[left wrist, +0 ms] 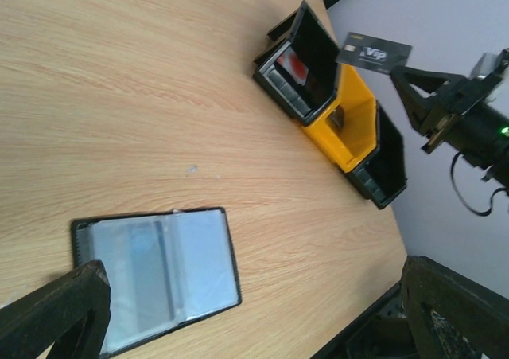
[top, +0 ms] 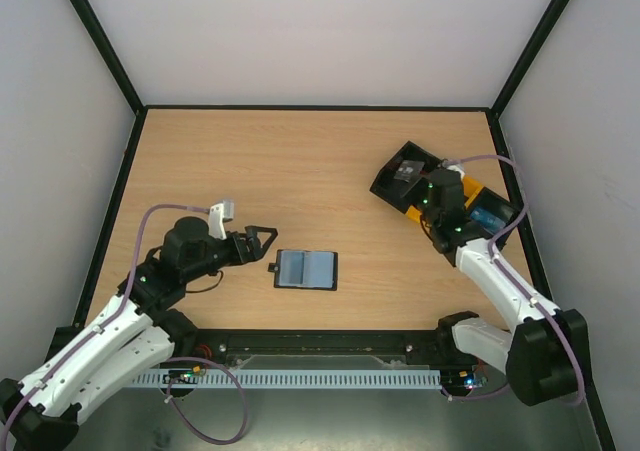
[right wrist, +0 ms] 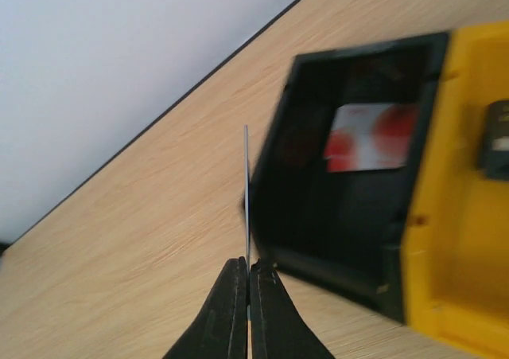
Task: Take the credit cards out of the card holder
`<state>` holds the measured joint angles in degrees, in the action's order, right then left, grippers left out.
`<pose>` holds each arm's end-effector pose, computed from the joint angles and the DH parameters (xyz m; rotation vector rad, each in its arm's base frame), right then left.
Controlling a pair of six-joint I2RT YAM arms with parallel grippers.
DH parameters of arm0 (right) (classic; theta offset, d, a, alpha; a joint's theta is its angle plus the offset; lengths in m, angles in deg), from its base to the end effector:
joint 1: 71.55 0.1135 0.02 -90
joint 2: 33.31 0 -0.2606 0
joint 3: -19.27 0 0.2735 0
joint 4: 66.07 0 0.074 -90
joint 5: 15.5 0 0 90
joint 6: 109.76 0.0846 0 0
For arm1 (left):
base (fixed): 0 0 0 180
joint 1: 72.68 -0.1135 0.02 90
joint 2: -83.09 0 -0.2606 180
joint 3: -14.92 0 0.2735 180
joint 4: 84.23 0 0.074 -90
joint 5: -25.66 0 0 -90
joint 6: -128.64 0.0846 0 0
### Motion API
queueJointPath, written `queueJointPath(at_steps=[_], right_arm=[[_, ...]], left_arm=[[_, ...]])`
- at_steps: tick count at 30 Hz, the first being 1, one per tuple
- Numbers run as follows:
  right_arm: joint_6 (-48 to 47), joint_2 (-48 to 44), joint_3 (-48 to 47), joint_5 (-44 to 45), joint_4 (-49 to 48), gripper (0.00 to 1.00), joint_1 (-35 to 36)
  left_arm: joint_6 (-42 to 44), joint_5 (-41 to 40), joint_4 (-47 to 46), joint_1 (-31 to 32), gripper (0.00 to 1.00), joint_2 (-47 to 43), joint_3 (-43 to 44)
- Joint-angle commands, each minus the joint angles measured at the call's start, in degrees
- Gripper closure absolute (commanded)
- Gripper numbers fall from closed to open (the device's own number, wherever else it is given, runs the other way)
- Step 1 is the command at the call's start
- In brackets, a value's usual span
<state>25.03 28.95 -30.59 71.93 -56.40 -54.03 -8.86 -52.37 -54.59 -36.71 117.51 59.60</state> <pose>0.2971 0.0978 0.2259 0.4495 1.9833 0.7477 0.1694 -0.1446 0.2575 -0.0553 2.0850 -1.1434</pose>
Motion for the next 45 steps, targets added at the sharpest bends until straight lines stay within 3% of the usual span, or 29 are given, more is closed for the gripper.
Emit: queueJointPath(at_steps=[1,14,29,45], right_arm=[[-5.35,-2.2,-2.79,0.13,6.41,0.98,-6.29],[-8.13,1.92,-2.72,-11.66,10.13,0.98,-21.69],[-10.58,5.6,-1.48,-9.28,8.51,0.98,-24.61],[-11.54,14.69,-3.44,-14.6,2.58,0.98,-26.43]], left_arm=[[4.08,-1.59,3.95,-0.23,0.0,-1.58,0.61],[4.73,-2.04,4.05,-0.28,0.0,-3.96,-0.62],[4.35,-2.98,4.3,-0.28,0.0,-4.21,-0.66],[3.74,-3.62,4.68,-0.28,0.0,-4.81,-0.76]])
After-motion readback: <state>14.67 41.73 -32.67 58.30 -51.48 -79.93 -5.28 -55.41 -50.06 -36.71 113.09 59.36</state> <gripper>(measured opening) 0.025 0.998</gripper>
